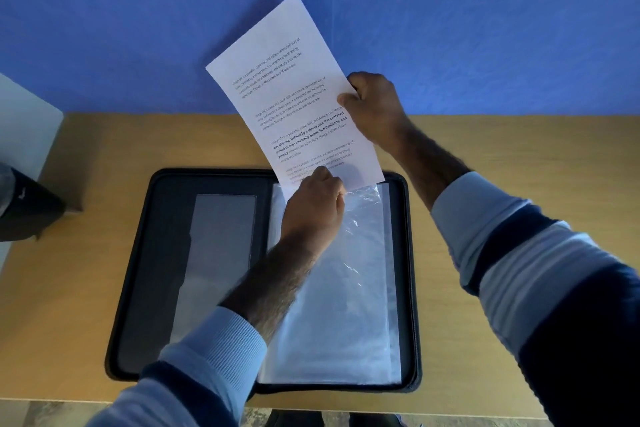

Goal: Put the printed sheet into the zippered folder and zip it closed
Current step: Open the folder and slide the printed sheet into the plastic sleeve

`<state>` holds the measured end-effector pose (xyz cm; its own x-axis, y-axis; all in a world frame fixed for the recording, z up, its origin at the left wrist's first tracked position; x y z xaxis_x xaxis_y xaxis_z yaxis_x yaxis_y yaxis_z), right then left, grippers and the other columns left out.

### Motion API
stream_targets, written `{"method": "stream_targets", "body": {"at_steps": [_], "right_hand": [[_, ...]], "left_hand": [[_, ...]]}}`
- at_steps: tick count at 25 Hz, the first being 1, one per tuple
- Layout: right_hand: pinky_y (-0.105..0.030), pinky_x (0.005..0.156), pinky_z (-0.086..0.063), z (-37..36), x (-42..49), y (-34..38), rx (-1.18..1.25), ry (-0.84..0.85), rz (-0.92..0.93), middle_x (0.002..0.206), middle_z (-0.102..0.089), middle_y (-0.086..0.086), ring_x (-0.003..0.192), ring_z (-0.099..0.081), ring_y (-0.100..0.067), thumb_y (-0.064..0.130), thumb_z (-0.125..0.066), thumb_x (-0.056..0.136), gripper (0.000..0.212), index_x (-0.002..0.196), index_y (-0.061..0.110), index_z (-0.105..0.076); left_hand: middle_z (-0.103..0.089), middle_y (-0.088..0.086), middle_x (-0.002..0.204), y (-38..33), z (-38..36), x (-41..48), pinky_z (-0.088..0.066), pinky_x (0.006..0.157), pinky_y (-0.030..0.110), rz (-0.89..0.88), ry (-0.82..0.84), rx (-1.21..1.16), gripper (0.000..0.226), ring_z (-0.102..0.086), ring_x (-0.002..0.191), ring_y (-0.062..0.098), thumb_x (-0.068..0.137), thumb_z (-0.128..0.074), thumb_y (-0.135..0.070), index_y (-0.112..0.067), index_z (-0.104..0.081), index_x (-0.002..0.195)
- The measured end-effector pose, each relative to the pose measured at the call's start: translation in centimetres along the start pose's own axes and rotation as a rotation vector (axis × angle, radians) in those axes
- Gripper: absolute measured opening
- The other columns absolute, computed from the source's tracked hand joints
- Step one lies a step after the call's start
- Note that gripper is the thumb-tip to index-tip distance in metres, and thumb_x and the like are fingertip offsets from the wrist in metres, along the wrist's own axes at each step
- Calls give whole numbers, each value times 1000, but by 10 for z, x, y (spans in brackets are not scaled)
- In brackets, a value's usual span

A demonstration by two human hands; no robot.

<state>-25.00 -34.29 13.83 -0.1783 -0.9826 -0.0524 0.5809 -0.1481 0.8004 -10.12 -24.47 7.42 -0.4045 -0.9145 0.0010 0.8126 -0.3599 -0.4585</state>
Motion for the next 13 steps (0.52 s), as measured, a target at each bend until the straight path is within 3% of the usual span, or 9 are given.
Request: {"method": "stream_targets", "body": {"at_steps": [2,4,7,10,13], "right_hand": [[-9,48,-33,-3,-4,-4,17,-9,-24,65,-49,13,53,-49,5,8,-55,97,35,66,22,-44],[-4,48,-35,-7,-6,-8,40,-15,-38,74,-57,12,61,-54,3,11,-53,99,26,74,19,-52],[-11,57,-46,-13,-8,-18,69,-44,-58,95,-69,3,75,-63,-1,15,-52,100,14,97,9,-63],[-12,58,-48,-16,-12,-25,96,-97,-64,99,-69,3,79,-65,-4,14,-50,100,13,98,14,-62],[-21,65,-54,-20,-16,-31,93,-151,-69,103,-71,0,85,-68,-15,14,-49,101,15,102,11,-63]], "left_hand": [[-61,8,103,-7,-3,-2,-54,69,37,-12,-2,21,10,-60,91,26,94,-61,-15,-11,-70,97],[-61,9,97,-14,-9,-6,-56,70,42,-20,-11,58,9,-60,84,28,93,-63,-15,-10,-70,93],[-60,10,88,-23,-16,-12,-55,65,44,-54,-35,117,6,-59,75,30,89,-65,-13,-8,-68,87],[-56,10,83,-36,-16,-15,-50,59,41,-70,-85,120,5,-54,68,30,84,-69,-8,-10,-65,82],[-52,9,84,-48,-14,-18,-46,58,38,-82,-109,149,11,-51,70,28,81,-69,-3,-11,-61,81]]}}
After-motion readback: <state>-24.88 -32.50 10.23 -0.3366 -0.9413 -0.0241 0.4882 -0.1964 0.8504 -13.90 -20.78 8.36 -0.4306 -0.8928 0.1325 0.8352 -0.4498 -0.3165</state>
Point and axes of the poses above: each hand's wrist, its own x-axis towards the middle knuckle, its own z-axis out of the back of the hand, y = z × x, the point moved 4 cm from there along x, towards the middle knuckle
